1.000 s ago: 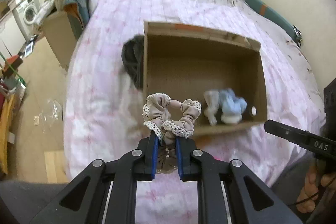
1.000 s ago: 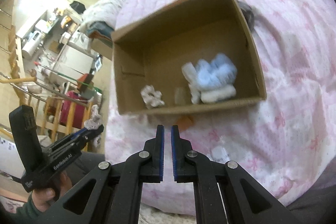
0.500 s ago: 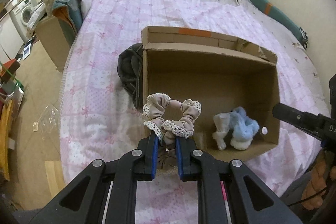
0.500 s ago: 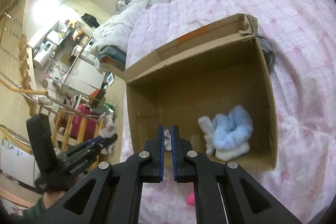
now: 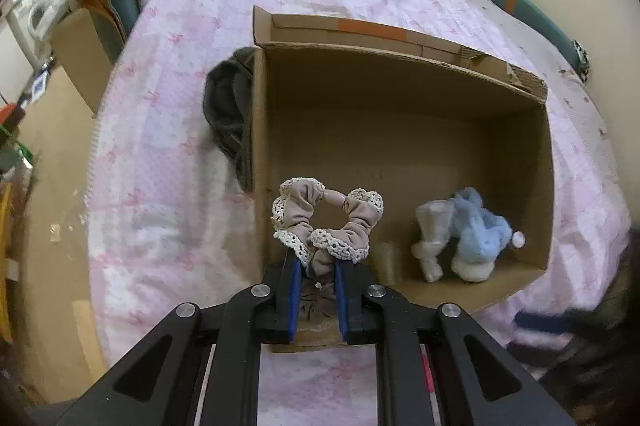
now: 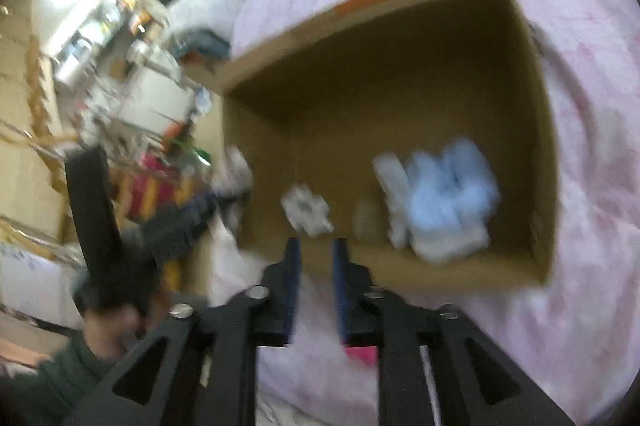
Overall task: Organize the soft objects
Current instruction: 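Carry the beige scrunchie over the box with left tool while right tool carries the bag, then open both tools over the box to drop the scrunchie and bag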
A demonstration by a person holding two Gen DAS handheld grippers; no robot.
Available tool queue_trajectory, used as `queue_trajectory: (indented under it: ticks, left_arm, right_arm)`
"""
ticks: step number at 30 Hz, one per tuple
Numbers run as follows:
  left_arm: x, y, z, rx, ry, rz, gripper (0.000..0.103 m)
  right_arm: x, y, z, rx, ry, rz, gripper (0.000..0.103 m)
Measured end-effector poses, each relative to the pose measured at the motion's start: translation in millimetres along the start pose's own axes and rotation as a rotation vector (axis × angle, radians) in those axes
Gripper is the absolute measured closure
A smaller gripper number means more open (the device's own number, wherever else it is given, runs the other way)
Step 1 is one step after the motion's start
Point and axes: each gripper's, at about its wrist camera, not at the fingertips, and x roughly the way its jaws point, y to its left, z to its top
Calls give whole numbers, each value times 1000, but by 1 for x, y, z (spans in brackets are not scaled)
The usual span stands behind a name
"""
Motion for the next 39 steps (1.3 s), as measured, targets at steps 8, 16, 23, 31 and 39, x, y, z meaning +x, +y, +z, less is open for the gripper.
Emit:
queue_trajectory:
  ticks: [8, 16, 23, 31, 39]
  left_arm:
    - [-9, -5, -2, 40, -41, 4, 90]
    - [-11, 0, -5, 18, -38, -8, 90]
    - [-12, 0, -7, 17, -36, -8, 90]
    - [-7, -1, -6, 19, -28, -4, 90]
    - [5, -7, -7, 40, -16, 21, 90]
  right_arm:
    - [64, -33, -41, -15, 259, -324, 48]
    - [106, -17, -55, -208, 334, -496, 77]
    - [72, -8, -49, -200, 253, -415, 88]
    - [7, 24, -23, -177, 99, -189, 88]
    - [-13, 38, 25, -221, -115, -156, 88]
